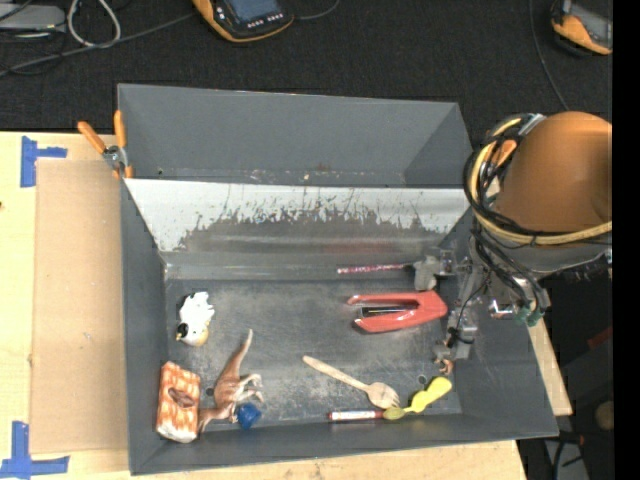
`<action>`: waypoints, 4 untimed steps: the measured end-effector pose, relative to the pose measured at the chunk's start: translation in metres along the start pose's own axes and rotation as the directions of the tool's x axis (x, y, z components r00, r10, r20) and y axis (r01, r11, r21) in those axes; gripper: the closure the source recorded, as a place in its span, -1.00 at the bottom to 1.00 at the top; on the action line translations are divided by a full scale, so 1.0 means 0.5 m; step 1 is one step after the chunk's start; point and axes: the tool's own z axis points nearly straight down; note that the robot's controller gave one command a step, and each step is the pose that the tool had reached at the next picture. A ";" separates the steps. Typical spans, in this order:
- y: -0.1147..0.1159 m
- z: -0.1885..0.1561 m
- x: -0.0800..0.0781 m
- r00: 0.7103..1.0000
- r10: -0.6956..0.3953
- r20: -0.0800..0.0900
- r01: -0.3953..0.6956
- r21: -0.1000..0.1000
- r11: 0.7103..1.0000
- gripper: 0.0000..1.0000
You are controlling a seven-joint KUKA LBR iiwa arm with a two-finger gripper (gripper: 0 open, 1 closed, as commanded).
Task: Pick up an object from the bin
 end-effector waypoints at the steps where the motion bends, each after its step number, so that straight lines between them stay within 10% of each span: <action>1: 0.001 -0.009 -0.002 1.000 -0.003 0.008 0.003 0.001 1.000 -1.00; 3: -0.087 0.335 -0.129 0.998 0.068 0.016 -0.068 -0.001 0.998 -1.00; 4: -0.099 0.328 -0.131 0.999 -0.030 0.018 0.030 0.001 1.000 -1.00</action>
Offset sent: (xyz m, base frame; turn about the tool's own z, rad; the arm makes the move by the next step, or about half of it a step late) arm 0.0600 -0.0432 -0.1637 0.0180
